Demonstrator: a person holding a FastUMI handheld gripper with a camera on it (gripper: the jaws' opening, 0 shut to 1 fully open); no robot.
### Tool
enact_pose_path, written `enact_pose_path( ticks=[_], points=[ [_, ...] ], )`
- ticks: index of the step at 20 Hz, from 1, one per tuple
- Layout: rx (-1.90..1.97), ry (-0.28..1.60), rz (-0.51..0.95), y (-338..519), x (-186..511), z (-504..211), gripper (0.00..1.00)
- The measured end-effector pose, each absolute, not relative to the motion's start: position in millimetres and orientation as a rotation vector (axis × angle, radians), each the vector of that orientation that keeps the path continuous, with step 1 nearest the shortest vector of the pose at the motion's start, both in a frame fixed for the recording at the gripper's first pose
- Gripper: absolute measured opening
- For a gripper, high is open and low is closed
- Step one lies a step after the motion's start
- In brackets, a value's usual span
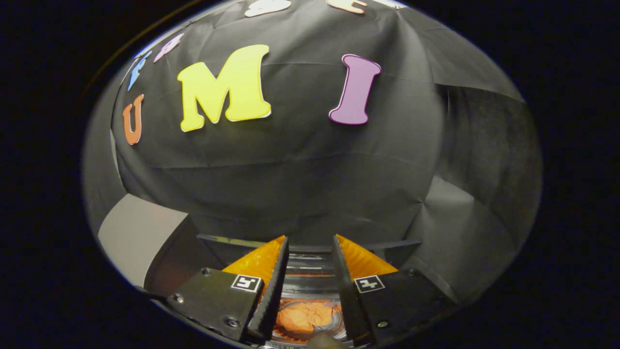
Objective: Put the clothes into the washing machine and then close the washing machine lid.
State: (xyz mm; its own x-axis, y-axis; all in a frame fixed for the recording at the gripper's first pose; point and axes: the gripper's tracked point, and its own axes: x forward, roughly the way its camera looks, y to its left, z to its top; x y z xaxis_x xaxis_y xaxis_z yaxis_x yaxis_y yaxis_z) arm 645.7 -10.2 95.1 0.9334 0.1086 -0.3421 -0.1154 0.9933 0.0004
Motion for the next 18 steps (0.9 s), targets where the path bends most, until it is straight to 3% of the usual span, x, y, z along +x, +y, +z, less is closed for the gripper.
enact_pose_path(
  ticks=[13,15,18],
  points=[
    [0.017,0.407,0.102,-11.6,710.7,59.5,0.57],
    [0.005,0.385,0.112,-11.8,708.8,58.2,0.7],
    [0.011,0.389,0.103,-12.6,707.6,59.3,0.71]
  ],
)
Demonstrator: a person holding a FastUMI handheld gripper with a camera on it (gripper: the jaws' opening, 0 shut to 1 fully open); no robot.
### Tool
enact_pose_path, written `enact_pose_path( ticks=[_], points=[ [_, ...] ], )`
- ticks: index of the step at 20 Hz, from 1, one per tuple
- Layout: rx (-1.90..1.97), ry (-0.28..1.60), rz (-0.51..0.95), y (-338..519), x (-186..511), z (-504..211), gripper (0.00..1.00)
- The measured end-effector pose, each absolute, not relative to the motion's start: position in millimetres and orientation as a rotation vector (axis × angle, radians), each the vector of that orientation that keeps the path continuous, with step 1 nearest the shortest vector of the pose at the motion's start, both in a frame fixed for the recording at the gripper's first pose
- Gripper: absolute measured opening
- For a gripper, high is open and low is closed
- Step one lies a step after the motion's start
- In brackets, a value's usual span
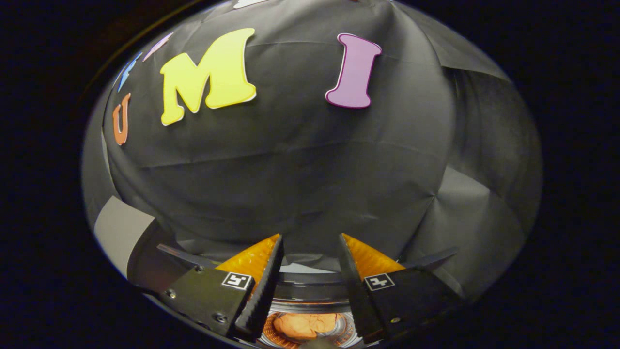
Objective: Put the clothes into the washing machine and then close the washing machine lid.
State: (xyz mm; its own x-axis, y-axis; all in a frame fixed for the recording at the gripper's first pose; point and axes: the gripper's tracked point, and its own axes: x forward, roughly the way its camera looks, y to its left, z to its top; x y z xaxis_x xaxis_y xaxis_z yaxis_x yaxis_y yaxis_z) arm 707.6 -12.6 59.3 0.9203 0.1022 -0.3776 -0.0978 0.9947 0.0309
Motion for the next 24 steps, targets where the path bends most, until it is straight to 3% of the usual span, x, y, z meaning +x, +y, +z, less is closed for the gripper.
enact_pose_path(
  ticks=[24],
  points=[
    [0.019,0.183,0.087,-17.5,642.1,46.9,0.71]
  ],
)
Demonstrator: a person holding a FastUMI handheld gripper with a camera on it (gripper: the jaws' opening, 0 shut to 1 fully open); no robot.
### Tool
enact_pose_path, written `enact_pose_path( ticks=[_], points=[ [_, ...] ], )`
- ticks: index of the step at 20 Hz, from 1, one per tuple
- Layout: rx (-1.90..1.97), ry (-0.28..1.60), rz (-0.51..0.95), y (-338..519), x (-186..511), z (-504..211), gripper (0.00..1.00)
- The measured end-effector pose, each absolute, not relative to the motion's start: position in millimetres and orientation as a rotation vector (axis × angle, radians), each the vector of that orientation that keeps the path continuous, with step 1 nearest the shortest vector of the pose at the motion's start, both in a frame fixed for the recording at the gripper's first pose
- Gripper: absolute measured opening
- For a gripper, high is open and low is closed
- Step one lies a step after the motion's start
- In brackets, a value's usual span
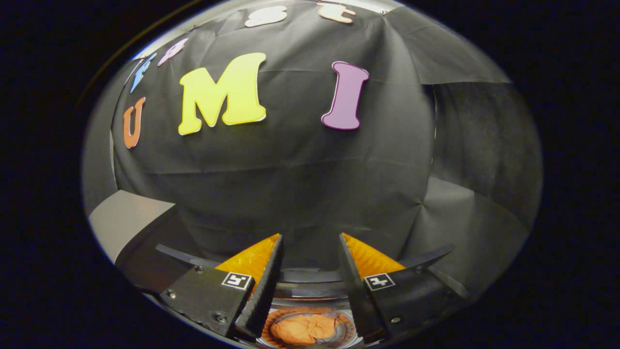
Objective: Put the clothes into the washing machine and then close the washing machine lid.
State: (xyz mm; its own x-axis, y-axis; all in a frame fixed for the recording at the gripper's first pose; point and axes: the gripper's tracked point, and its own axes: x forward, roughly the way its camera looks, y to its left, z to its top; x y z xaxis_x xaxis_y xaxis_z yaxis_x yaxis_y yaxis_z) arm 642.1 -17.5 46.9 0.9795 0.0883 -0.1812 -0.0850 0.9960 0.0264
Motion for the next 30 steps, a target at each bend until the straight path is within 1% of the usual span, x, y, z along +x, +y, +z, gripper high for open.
enact_pose_path(
  ticks=[17,23,24,26,30],
  points=[
    [-0.001,0.156,0.057,-22.8,583.4,12.6,0.71],
    [-0.019,0.181,0.086,-22.6,563.5,-11.0,0.72],
    [-0.035,0.223,0.096,-21.2,562.4,-26.6,0.72],
    [-0.051,0.31,0.127,-19.3,548.2,-53.9,0.94],
    [-0.076,0.355,0.14,-8.2,533.3,-82.5,0.94]
  ],
)
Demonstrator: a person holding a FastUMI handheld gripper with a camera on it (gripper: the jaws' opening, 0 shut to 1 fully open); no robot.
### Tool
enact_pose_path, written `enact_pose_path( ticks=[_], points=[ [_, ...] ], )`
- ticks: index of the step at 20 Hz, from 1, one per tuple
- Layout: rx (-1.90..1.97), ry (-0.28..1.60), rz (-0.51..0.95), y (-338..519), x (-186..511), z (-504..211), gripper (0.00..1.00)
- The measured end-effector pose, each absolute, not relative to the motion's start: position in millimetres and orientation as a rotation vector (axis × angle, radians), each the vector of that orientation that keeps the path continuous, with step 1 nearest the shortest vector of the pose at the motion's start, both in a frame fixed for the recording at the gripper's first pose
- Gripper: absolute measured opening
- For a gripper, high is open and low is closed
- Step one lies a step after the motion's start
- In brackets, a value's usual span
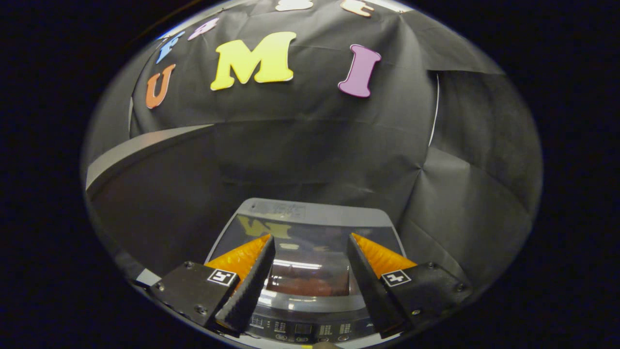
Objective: Put the clothes into the washing machine and then close the washing machine lid.
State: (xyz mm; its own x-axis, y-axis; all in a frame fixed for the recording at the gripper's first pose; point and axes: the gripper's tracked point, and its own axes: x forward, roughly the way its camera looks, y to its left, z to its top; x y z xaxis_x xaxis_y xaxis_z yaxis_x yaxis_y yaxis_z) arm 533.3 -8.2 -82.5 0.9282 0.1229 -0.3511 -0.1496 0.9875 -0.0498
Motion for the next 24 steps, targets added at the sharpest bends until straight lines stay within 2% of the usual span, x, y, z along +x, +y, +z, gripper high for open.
enact_pose_path(
  ticks=[12,17,24],
  points=[
    [-0.044,0.393,0.129,-5.2,476.3,-93.5,0.94],
    [-0.044,0.347,0.124,-4.1,381.7,-86.0,0.94],
    [-0.024,0.216,0.088,5.3,195.1,-70.3,0.94]
  ],
)
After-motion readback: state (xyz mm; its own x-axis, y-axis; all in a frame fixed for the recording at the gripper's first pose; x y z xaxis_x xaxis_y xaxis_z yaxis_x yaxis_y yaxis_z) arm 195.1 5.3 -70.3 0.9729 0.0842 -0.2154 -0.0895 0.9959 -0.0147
